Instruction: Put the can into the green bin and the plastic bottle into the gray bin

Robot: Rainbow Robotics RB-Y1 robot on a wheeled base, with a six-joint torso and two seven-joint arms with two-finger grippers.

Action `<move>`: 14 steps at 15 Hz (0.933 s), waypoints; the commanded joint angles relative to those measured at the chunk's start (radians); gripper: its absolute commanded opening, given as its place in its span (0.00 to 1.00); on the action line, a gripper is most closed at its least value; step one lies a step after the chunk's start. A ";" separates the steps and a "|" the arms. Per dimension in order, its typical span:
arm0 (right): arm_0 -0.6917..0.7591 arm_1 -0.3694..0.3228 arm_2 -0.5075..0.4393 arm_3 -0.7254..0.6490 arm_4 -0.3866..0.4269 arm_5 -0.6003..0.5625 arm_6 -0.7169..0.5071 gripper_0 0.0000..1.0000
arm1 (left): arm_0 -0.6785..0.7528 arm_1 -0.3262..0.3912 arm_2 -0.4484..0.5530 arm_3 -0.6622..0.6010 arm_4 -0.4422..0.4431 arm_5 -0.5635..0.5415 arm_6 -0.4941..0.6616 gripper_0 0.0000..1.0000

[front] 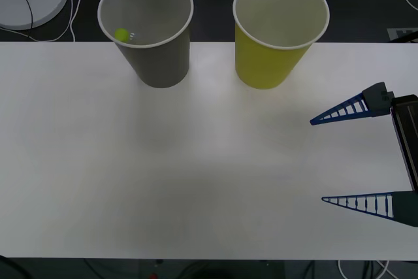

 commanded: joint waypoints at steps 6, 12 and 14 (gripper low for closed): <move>0.000 0.000 0.000 0.000 0.000 0.000 0.000 1.00 | 0.271 0.285 0.021 -0.509 0.181 0.000 0.089 1.00; 0.000 0.000 0.000 0.000 0.000 0.000 0.000 1.00 | 0.524 0.486 0.166 -0.755 0.307 0.000 0.061 1.00; 0.000 0.000 0.000 0.000 0.000 0.000 0.000 1.00 | 0.666 0.512 0.278 -0.854 0.313 0.000 0.058 1.00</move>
